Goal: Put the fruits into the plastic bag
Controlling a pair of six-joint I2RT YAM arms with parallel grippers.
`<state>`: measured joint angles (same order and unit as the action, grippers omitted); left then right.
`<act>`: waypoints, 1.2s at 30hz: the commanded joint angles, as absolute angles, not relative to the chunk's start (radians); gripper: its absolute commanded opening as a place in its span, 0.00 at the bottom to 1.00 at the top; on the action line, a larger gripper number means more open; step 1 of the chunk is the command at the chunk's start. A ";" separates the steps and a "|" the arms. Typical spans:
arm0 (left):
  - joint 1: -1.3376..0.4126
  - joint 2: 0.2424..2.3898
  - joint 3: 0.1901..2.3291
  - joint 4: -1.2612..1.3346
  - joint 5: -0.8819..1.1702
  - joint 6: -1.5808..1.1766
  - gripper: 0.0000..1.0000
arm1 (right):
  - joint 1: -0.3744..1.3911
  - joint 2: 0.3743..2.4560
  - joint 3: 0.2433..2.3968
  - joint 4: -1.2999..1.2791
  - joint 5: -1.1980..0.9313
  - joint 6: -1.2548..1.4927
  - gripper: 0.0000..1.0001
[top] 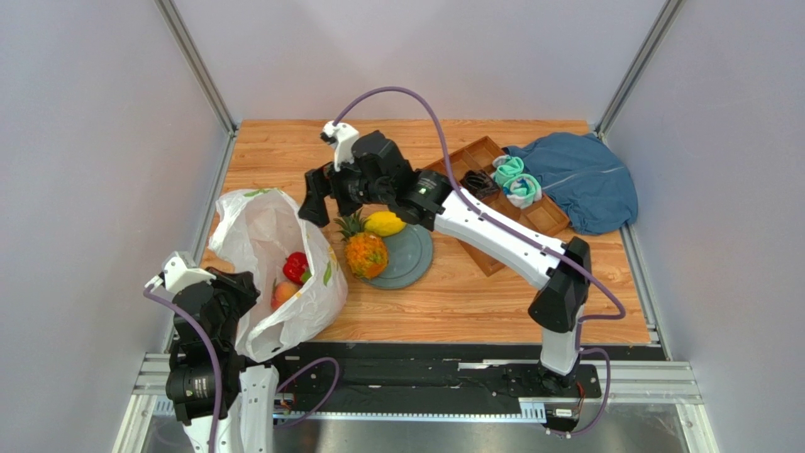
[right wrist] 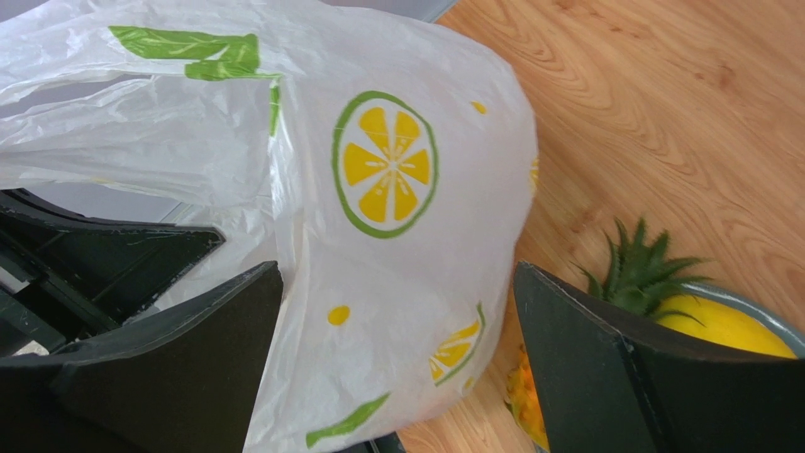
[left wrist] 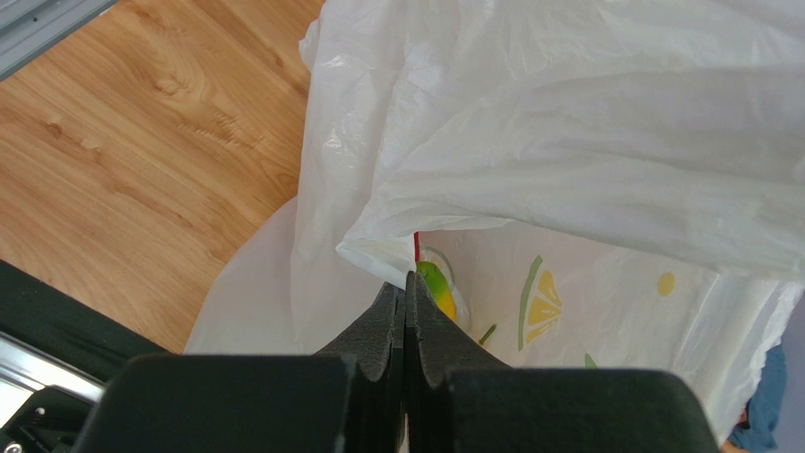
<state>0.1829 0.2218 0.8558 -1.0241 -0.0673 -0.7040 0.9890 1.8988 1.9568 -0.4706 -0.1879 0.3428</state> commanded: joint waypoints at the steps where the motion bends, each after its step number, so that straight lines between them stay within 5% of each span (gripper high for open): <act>1: 0.181 0.196 0.870 -1.035 -0.092 -0.672 0.00 | 0.919 1.738 1.876 -0.429 -0.146 0.334 0.97; 11: 0.181 0.186 0.870 -1.057 -0.101 -0.637 0.00 | 0.799 1.655 1.597 -0.514 -0.098 0.310 0.98; 36: 0.181 0.195 0.857 -1.039 -0.051 -0.614 0.00 | 0.827 2.163 1.934 -0.468 -0.169 0.308 0.73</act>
